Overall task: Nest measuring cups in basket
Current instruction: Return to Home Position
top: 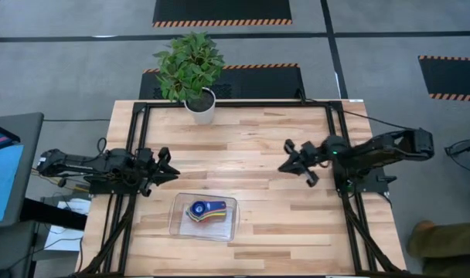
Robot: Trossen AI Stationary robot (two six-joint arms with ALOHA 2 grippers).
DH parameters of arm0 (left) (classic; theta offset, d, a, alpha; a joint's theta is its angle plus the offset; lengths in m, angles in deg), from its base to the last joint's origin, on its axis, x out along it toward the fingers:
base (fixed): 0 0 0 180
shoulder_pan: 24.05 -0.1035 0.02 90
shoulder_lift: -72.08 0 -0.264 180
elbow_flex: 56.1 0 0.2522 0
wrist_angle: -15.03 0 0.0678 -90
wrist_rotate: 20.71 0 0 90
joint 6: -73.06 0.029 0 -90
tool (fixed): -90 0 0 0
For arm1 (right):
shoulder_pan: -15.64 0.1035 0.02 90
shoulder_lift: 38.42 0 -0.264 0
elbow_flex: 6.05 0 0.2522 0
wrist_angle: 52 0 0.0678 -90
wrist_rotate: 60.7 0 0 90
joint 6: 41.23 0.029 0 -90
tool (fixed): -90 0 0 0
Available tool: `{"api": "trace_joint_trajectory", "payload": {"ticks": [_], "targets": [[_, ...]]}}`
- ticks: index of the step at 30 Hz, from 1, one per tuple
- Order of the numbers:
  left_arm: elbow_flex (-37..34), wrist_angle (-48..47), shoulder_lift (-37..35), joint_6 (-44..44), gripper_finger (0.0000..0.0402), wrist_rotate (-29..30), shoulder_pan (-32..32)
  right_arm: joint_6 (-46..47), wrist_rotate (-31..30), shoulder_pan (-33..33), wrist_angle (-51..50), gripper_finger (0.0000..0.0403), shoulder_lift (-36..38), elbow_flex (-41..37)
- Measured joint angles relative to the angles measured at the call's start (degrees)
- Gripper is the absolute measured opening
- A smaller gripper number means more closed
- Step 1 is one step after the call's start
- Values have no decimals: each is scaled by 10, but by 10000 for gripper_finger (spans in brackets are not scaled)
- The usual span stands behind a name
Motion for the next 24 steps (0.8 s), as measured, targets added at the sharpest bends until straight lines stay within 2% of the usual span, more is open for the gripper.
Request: {"api": "trace_joint_trajectory", "payload": {"ticks": [4,12,24], "targets": [[0,-7,0,-16,68,6,0,8,-1,-2,45,45,64,-70],[0,-11,0,-12,68,47,0,4,1,-4,-200,44,209,-68],[0,-45,0,-76,68,61,0,11,2,-38,-398,45,483,-68]]}}
